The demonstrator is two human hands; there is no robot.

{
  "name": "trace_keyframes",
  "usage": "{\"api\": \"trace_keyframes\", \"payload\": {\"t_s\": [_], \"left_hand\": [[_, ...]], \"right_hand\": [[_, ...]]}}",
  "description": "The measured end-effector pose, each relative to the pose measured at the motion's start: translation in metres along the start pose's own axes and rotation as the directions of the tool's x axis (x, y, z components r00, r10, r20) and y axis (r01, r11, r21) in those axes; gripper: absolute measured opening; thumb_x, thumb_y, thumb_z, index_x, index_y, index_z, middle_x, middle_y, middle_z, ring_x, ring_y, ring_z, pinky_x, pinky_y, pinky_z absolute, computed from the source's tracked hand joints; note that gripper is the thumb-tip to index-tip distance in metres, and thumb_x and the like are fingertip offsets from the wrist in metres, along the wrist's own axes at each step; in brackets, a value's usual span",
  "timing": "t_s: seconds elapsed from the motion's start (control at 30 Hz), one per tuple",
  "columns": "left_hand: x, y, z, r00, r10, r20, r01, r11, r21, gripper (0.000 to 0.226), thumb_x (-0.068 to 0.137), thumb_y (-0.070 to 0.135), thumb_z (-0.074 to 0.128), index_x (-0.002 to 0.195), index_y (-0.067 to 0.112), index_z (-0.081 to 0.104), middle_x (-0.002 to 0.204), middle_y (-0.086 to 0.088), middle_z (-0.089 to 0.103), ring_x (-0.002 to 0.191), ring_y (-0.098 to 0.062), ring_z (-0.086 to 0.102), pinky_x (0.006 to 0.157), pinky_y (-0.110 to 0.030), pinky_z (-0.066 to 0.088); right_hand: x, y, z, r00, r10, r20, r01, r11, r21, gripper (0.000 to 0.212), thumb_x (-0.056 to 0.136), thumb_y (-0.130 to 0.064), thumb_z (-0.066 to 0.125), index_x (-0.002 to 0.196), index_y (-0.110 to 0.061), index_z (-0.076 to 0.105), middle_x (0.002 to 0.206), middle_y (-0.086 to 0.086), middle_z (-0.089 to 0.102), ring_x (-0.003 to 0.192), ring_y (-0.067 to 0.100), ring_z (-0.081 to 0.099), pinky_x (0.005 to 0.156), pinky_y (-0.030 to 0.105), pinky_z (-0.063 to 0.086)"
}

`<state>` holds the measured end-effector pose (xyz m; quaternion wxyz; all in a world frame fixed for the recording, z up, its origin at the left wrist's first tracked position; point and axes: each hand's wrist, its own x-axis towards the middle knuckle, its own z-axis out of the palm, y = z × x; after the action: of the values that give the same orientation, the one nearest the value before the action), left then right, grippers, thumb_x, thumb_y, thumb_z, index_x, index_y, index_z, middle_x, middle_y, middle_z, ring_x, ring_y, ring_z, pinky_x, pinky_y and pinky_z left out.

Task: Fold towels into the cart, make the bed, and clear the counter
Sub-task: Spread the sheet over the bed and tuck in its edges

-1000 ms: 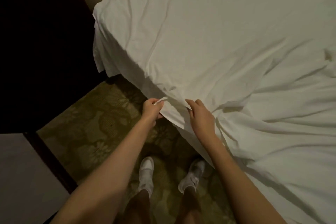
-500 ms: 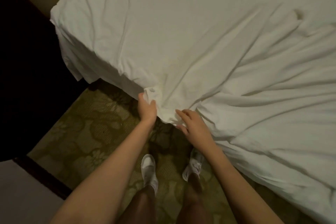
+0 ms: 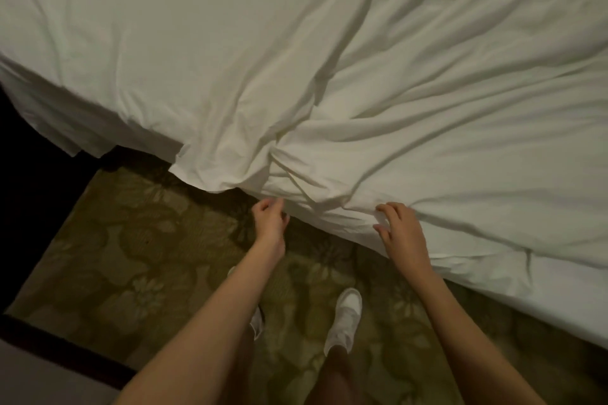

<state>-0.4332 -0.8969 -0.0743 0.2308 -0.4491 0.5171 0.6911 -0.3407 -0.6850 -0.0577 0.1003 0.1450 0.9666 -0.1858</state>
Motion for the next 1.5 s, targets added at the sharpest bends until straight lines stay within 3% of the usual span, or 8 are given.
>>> {"api": "trace_keyframes", "payload": {"t_s": [0.2, 0.4, 0.57, 0.73, 0.97, 1.3, 1.4, 1.5], "left_hand": [[-0.031, -0.043, 0.067, 0.956, 0.046, 0.289, -0.081, 0.991, 0.110, 0.033, 0.094, 0.016, 0.056, 0.124, 0.012, 0.045, 0.114, -0.005, 0.058, 0.093, -0.013, 0.059, 0.075, -0.024, 0.049], [-0.036, -0.068, 0.114, 0.966, 0.089, 0.242, -0.106, 0.993, 0.056, 0.051, 0.089, 0.021, 0.065, 0.135, 0.010, 0.046, 0.128, -0.003, 0.058, 0.113, -0.022, 0.057, 0.098, -0.038, 0.048], [-0.035, -0.088, 0.138, 0.993, 0.117, 0.009, -0.118, 0.990, 0.076, 0.060, 0.084, 0.022, 0.071, 0.135, 0.009, 0.043, 0.135, -0.008, 0.049, 0.113, -0.026, 0.055, 0.099, -0.043, 0.048], [-0.055, -0.096, 0.172, 0.977, 0.013, 0.214, 0.017, 0.991, -0.136, 0.045, 0.090, 0.022, 0.064, 0.130, 0.008, 0.050, 0.125, -0.006, 0.060, 0.101, -0.020, 0.061, 0.074, -0.034, 0.055], [-0.089, -0.136, 0.153, 0.997, 0.031, -0.074, -0.041, 0.990, -0.135, 0.057, 0.087, 0.017, 0.068, 0.135, 0.002, 0.041, 0.129, -0.009, 0.055, 0.100, -0.022, 0.057, 0.086, -0.034, 0.051], [-0.087, -0.178, 0.079, 0.981, 0.024, -0.192, -0.040, 0.996, -0.080, 0.048, 0.085, 0.013, 0.070, 0.126, -0.003, 0.053, 0.124, -0.015, 0.059, 0.102, -0.026, 0.058, 0.096, -0.041, 0.048], [-0.078, -0.192, 0.079, 0.996, 0.001, -0.089, -0.006, 0.998, -0.058, 0.048, 0.090, 0.014, 0.064, 0.133, 0.007, 0.047, 0.131, -0.012, 0.055, 0.110, -0.027, 0.056, 0.096, -0.043, 0.048], [-0.086, -0.207, 0.094, 0.998, -0.037, 0.054, 0.040, 0.998, -0.052, 0.070, 0.090, 0.017, 0.064, 0.146, 0.028, 0.023, 0.136, -0.003, 0.047, 0.120, -0.028, 0.051, 0.096, -0.047, 0.046]], "right_hand": [[-0.005, 0.081, -0.014, 0.997, -0.019, -0.078, 0.014, 0.998, -0.066, 0.054, 0.071, -0.007, 0.078, 0.121, -0.002, 0.058, 0.124, 0.020, 0.057, 0.113, 0.040, 0.052, 0.096, 0.048, 0.041], [0.020, 0.128, -0.024, 0.992, -0.124, -0.013, 0.120, 0.977, -0.174, 0.050, 0.063, -0.013, 0.082, 0.109, -0.008, 0.063, 0.114, 0.016, 0.062, 0.100, 0.036, 0.061, 0.078, 0.043, 0.048], [0.032, 0.141, -0.036, 0.971, -0.202, -0.127, 0.184, 0.973, -0.138, 0.014, 0.073, -0.007, 0.074, 0.083, -0.006, 0.064, 0.084, 0.013, 0.062, 0.076, 0.033, 0.060, 0.060, 0.033, 0.042], [0.029, 0.152, -0.054, 0.989, -0.101, -0.111, 0.110, 0.991, 0.073, 0.016, 0.098, -0.015, 0.044, 0.101, -0.010, 0.059, 0.093, 0.009, 0.061, 0.085, 0.026, 0.056, 0.063, 0.035, 0.037], [-0.019, 0.166, -0.059, 0.973, -0.200, 0.113, 0.191, 0.978, 0.087, 0.020, 0.097, -0.017, 0.048, 0.106, -0.007, 0.063, 0.099, 0.013, 0.063, 0.096, 0.030, 0.057, 0.071, 0.037, 0.043], [-0.083, 0.142, -0.012, 0.911, -0.326, 0.252, 0.345, 0.938, -0.037, 0.015, 0.095, -0.015, 0.048, 0.099, -0.013, 0.062, 0.094, 0.006, 0.062, 0.090, 0.026, 0.057, 0.062, 0.032, 0.035], [-0.089, 0.156, 0.013, 0.912, -0.334, 0.239, 0.362, 0.929, -0.084, 0.016, 0.075, -0.007, 0.073, 0.088, -0.011, 0.066, 0.082, 0.007, 0.064, 0.074, 0.029, 0.062, 0.057, 0.029, 0.040], [-0.103, 0.177, 0.014, 0.957, -0.261, 0.124, 0.272, 0.959, -0.083, 0.035, 0.068, -0.010, 0.080, 0.100, -0.012, 0.068, 0.100, 0.009, 0.068, 0.089, 0.029, 0.066, 0.076, 0.037, 0.052]]}}
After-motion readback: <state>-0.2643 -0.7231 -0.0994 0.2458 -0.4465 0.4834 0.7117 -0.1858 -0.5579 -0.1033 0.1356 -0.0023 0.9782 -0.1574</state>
